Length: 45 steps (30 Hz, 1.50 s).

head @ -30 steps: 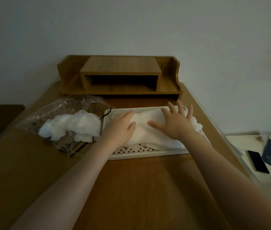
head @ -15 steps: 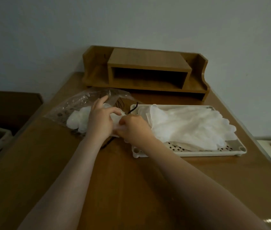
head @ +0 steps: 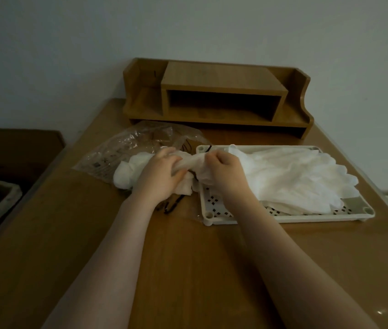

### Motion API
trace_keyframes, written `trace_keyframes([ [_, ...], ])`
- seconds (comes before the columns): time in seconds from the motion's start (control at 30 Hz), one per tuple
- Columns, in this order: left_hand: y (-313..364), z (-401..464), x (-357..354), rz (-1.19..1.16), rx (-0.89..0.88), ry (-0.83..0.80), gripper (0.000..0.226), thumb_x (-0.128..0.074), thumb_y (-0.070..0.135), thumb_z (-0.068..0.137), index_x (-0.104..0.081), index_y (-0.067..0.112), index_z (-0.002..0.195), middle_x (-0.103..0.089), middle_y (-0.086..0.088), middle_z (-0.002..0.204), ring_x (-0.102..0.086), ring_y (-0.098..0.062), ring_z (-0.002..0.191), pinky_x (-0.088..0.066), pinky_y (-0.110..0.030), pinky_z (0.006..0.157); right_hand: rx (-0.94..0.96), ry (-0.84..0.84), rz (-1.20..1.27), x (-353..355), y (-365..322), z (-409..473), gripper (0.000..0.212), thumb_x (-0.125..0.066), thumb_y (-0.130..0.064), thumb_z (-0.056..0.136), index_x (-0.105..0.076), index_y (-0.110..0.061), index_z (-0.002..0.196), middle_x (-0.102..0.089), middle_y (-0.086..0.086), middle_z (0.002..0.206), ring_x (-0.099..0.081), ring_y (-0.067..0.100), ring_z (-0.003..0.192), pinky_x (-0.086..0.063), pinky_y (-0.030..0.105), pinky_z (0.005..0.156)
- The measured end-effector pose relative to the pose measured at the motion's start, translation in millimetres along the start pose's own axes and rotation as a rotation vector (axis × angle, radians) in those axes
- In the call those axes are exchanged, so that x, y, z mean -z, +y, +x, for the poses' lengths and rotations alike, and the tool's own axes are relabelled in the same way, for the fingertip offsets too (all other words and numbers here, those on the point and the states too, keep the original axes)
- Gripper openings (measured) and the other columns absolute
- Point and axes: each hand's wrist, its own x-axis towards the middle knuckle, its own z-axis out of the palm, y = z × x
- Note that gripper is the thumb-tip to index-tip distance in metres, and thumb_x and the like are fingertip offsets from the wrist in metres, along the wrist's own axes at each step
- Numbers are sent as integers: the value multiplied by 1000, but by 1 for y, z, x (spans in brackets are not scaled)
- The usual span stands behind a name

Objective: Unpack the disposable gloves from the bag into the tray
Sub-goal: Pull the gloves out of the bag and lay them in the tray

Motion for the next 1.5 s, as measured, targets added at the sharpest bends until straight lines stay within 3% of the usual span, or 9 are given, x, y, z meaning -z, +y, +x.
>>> trace_keyframes([
  [0.13,-4,2,-5,89,89,96,35,-53,27,95,-60,5,121,-35,-2,148,-45,-22,122,-36,-31,98,-57,-31,279,11,-14,-3,23,-42,-15,99,-58,-13,82,-47,2,70,-46,11,59,-49,27,61],
  [0.37,-9,1,-7,154,214,159,37,-52,21,95,-56,2,127,-39,-6,145,-49,-27,118,-38,-33,93,-62,-72,813,48,-29,2,8,-50,-13,96,-58,-10,95,-56,2,69,-50,9,50,-44,18,48],
  [0.57,28,-3,3,-75,-44,377,43,-57,6,83,-51,12,125,-23,-3,151,-14,-23,143,-16,-41,116,12,-239,1169,78,-34,1,25,-47,-5,72,-61,-2,93,-66,7,68,-59,14,54,-51,19,53],
  [0.67,72,-12,13,-292,-301,447,39,-54,26,84,-53,14,121,-38,15,131,-33,-9,130,-28,-26,108,75,-415,1131,85,-37,-1,43,-40,-2,69,-55,4,108,-73,11,84,-69,18,66,-56,22,60],
  [0.83,127,-14,19,-465,-253,190,29,-67,33,85,-61,18,109,-67,8,96,-63,-2,87,-53,-27,77,223,-430,725,95,-45,-3,14,-51,-12,91,-62,-4,94,-68,1,74,-63,8,66,-48,15,58],
  [1.0,136,-15,26,-504,-287,114,5,-63,26,88,-64,21,87,-68,3,83,-65,-13,78,-55,-34,75,252,-215,488,115,-40,-2,11,-60,-19,88,-63,-12,80,-58,0,71,-52,13,66,-46,26,69],
  [1.13,142,-19,27,-633,-248,38,19,-50,20,96,-59,18,80,-58,7,69,-56,-7,66,-47,-22,67,282,-231,395,124,-41,-2,20,-59,-27,86,-63,-8,93,-63,5,90,-59,20,89,-45,38,92],
  [1.33,155,-17,40,-972,-121,-106,48,-41,10,94,-50,25,49,-45,11,54,-43,-3,50,-35,-19,49,324,-397,560,133,-50,-11,30,-51,-31,92,-59,-5,104,-60,11,99,-56,26,94,-47,36,82],
  [1.5,160,-18,45,-1059,-90,-154,22,-43,20,90,-50,14,71,-52,3,64,-51,-9,59,-43,-21,53,285,-505,611,142,-53,-18,55,-73,-24,76,-50,1,120,-60,15,106,-61,27,93,-55,37,78],
])
